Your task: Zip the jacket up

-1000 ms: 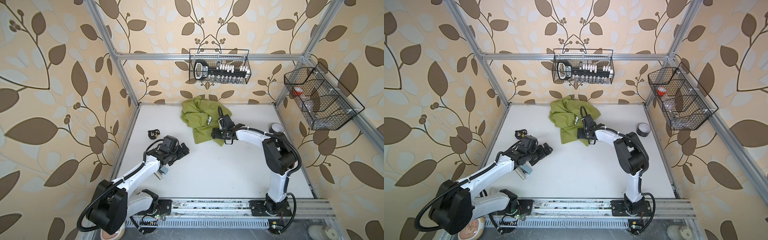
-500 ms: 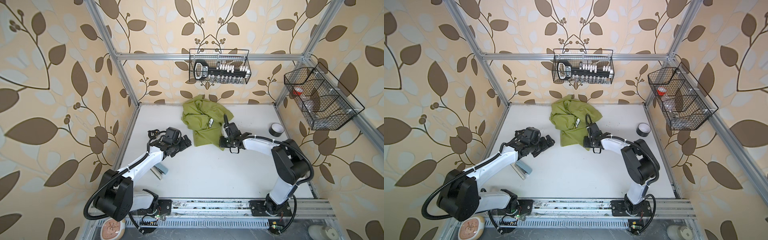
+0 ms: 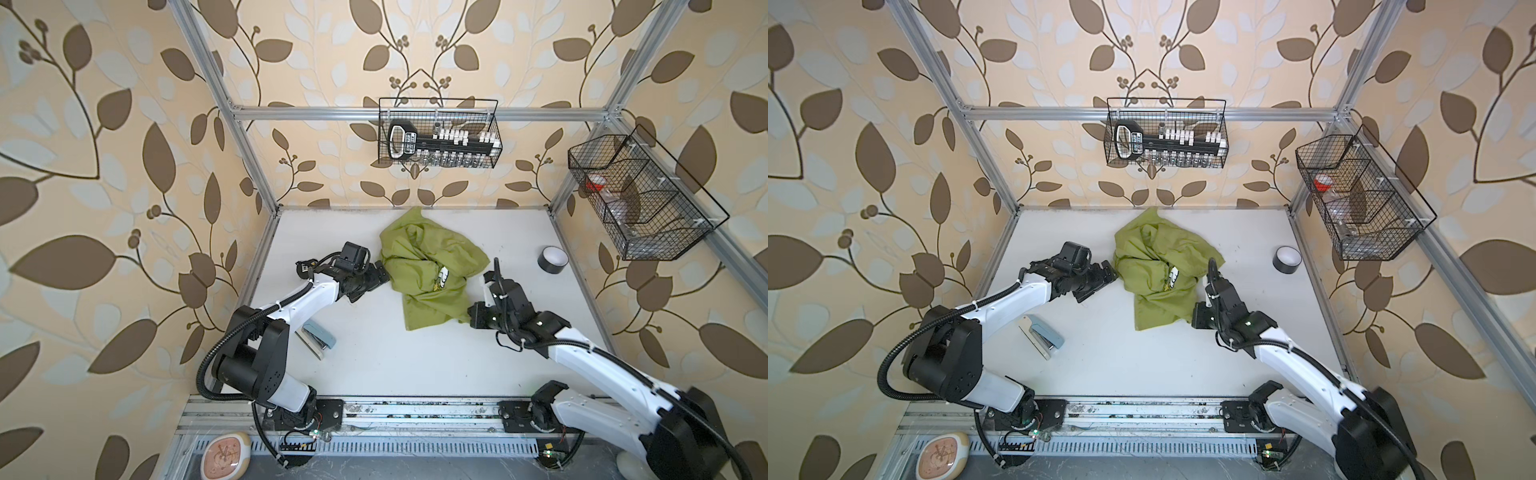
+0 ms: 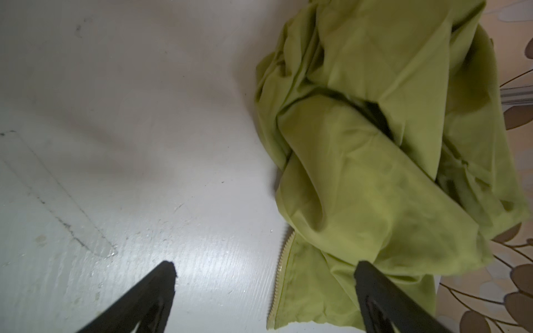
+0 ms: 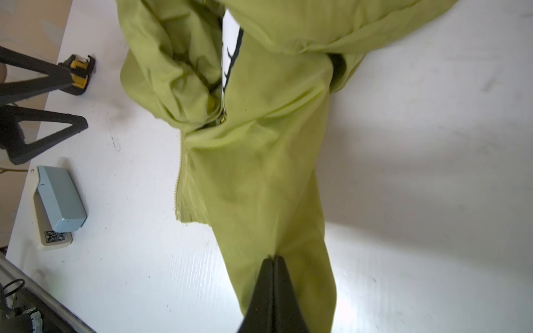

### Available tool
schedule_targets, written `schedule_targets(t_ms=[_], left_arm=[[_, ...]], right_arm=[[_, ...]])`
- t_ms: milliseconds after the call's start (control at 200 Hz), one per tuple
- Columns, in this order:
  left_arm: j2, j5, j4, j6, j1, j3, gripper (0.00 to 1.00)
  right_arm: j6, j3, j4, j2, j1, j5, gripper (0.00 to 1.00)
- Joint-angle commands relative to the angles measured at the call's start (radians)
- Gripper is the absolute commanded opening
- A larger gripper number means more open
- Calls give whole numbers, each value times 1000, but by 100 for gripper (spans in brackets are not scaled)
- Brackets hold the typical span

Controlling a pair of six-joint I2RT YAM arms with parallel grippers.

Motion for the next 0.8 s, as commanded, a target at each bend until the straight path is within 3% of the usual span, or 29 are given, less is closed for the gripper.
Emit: schedule_targets(t_ms=[0,35,80,135,215,350,490,635,680,795], left_arm=[[27,40,31,13,9,56,97],[39,47,37,10,9,64,97],[56,57,48,9,9,74,97],[78,69,56,10,9,92,97],[116,85,54,15,9,124,97],[149,105,54,17,9,145,95],[81,74,74,2,33,77,95],[-9,120,121,-30,104,-53,95],[-31,137,135,-35,126,-95,95],[-73,164,166,-49,164,-203,94]], right_arm=[[73,-21,-172,-145,-21,133,0],[83,-25,-190,-184,-31,141,2],[88,-28,-197,-220,-47,137,18],[85,-26,-202,-238,-58,127,44],[71,0,-207,-217,-59,119,63],[16,79,-177,-141,-43,67,71],[-56,215,-147,8,24,58,74],[-139,391,-136,240,76,12,79],[-169,455,-143,318,98,19,91],[-232,640,-180,517,159,73,92]])
